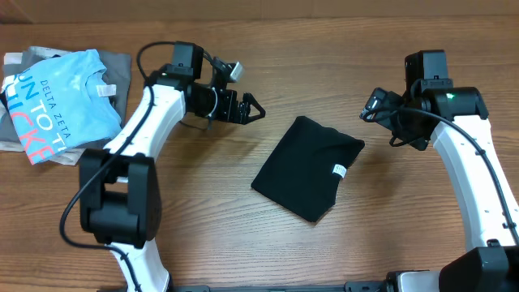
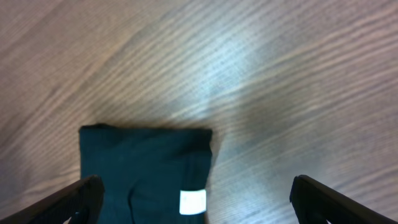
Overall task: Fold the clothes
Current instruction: 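Move the left gripper to the black bundle's left edge and grasp it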
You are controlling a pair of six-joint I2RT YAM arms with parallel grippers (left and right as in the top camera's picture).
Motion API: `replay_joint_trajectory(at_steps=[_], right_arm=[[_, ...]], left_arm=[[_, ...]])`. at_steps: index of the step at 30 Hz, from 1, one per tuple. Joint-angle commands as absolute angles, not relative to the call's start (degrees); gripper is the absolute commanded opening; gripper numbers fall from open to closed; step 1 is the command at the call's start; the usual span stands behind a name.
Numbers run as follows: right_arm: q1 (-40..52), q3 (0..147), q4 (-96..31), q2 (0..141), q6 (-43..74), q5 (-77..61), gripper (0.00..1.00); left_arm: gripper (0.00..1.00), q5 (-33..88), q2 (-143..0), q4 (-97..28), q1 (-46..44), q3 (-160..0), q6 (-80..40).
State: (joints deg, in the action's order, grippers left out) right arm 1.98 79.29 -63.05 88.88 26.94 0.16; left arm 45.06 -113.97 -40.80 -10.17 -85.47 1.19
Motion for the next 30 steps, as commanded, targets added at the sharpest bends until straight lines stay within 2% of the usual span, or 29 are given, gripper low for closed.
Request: replay_joint_trajectory(at_steps=[1,6,24,26,27,28,29,30], right_arm=[[1.8,79.8,-61.8,88.8,26.6,-0.1,1.00],[1.8,79.7,-62.3,88.8,26.6,-0.1,1.00],[1.8,77.2,-62.0,88.8,26.6,-0.1,1.00],[1.8,77.2,-61.8,88.8,26.6,-0.1,1.00],[1.8,77.2,-61.8,88.8,26.6,-0.1,1.00],[1.8,77.2,-61.8,88.8,26.6,-0.1,1.00],[1.8,77.2,-61.8,88.8,26.6,-0.1,1.00],[1.8,77.2,-61.8,88.8,26.6,-0.1,1.00]], left_arm=[[1.00,53.9,-119.5,-40.0,-12.1,-84.6,0.2],[1.00,55.5,-126.1,-39.9,-15.6,-84.6,0.9],[1.00,50.6,-133.8,-38.1,-25.7,-84.6,-1.3],[0.86,50.6,-134.0,-37.3,-25.8,-84.6,-1.3],[0.73,50.6,-134.0,-36.6,-25.8,-84.6,-1.3],[0.51,50.6,-134.0,-35.5,-25.8,-84.6,-1.3],[0.37,50.6,-134.0,-34.7,-25.9,-84.6,-1.3],[0.28,50.5,-134.0,-33.8,-25.9,-84.6,-1.3]])
